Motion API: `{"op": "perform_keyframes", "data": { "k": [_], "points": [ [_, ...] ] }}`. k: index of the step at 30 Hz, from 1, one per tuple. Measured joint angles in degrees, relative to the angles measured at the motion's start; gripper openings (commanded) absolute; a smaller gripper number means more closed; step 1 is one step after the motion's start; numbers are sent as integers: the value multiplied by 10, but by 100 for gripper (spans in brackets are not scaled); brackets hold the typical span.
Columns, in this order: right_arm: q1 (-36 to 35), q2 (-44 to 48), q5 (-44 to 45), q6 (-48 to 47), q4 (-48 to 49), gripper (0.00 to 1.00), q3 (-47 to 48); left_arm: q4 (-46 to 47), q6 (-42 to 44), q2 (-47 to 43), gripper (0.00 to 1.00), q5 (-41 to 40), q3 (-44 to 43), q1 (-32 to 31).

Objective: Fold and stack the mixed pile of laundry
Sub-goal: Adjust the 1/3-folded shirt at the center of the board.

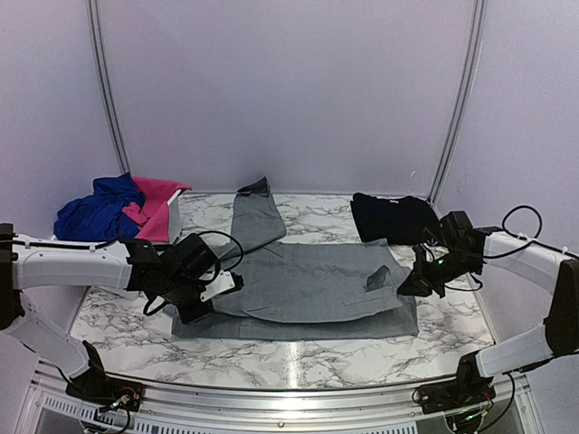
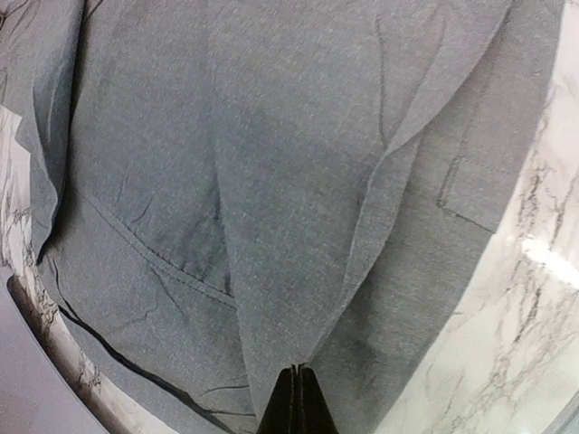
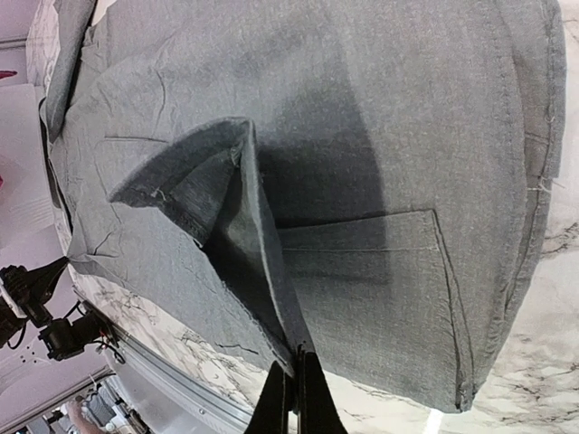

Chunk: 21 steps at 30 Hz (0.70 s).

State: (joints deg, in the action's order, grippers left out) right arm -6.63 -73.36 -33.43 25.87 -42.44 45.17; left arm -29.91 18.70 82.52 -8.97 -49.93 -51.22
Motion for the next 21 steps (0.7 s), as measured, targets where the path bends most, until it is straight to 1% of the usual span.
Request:
{"op": "perform_keyframes", "data": {
  "k": [3, 7, 10, 12, 13, 14, 15, 17, 18, 19, 21],
  "points": [
    [2, 0, 5, -10, -5, 0, 0, -5, 0, -10, 22, 12, 0, -22],
    [6, 0, 16, -24, -4, 0, -19, -16, -7, -10, 42, 31, 0, -45],
    [8, -5, 26, -30, 2, 0, -44, -20, -20, -12, 55, 33, 0, -48],
    [8, -11, 30, -33, 6, 0, -57, -21, -31, -18, 69, 25, 0, -48],
    [8, -17, 33, -35, 10, 2, -63, -21, -37, -23, 77, 19, -1, -47],
    [8, -23, 36, -35, 16, 9, -67, -21, -46, -28, 89, 10, -4, -45],
    [8, -30, 39, -37, 21, 15, -70, -21, -55, -31, 98, 2, -9, -43],
    [9, -44, 45, -40, 30, 30, -72, -17, -72, -38, 99, -13, -22, -37],
    [9, -50, 47, -43, 34, 34, -72, -13, -89, -41, 99, -19, -29, -29],
    [9, -52, 51, -47, 35, 39, -72, -8, -109, -46, 99, -27, -38, -18],
    [10, -49, 64, -50, 30, 43, -66, 3, -139, -57, 99, -37, -46, 1]
  ]
}}
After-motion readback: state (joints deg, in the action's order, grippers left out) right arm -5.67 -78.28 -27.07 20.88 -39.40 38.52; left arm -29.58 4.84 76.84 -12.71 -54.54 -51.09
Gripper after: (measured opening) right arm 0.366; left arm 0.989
